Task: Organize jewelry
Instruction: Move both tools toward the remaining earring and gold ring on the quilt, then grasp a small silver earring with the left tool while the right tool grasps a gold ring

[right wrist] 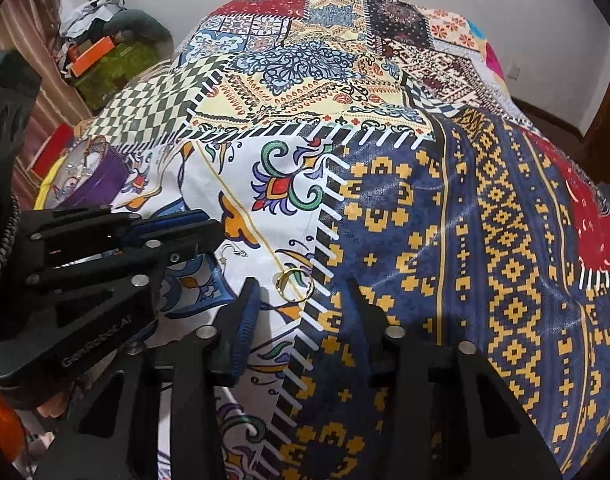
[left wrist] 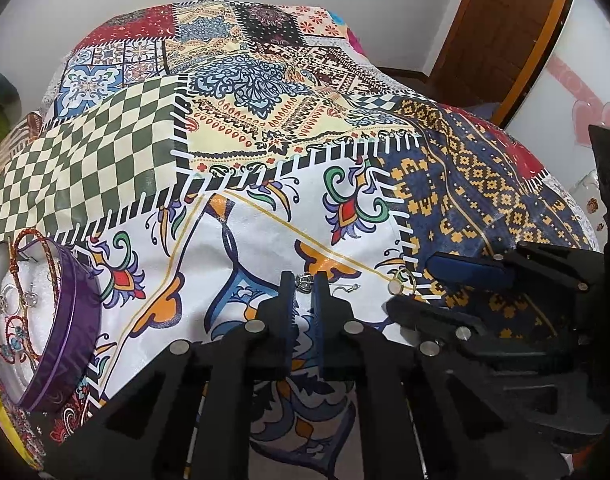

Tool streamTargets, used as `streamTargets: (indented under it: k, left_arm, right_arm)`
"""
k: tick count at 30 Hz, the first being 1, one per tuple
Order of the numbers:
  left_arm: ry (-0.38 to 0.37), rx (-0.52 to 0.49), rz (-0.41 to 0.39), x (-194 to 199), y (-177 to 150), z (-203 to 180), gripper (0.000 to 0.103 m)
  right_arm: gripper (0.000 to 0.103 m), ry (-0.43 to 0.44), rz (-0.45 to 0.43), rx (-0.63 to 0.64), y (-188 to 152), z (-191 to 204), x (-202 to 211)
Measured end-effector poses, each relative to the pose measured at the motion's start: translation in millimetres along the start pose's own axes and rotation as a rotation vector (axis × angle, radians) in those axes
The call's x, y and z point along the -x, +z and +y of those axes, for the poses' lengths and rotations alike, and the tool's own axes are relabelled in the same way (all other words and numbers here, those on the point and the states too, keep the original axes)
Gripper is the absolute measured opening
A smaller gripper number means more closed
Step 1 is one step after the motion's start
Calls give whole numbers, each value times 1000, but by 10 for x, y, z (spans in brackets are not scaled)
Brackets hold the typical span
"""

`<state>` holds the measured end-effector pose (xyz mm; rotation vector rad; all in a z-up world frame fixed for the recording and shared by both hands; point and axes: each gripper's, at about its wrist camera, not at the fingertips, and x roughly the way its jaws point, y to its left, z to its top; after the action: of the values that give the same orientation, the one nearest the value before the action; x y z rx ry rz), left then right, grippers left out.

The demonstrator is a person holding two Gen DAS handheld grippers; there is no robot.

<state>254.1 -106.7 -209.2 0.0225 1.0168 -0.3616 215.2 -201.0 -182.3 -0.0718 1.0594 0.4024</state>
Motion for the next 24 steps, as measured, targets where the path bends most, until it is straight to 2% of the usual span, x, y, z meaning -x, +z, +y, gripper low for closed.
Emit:
streamTargets:
  k: [3,9,10,24]
  left_arm:
    - [8,-6,-8,19,-8,-23,7]
    - [0,19,-43,183,-61,-5,6]
    - [-1,23,-48,212,-62,3,6]
    - [30,50,-164,791,-60,122,6]
  right_arm:
    - [19,-8,-6,14,-6,34,-4]
    - [16,5,-9,9,-3,35,27]
    - [5,13,-11,9,0,38,42]
    - [5,-9,-63,-7,-5,38,326]
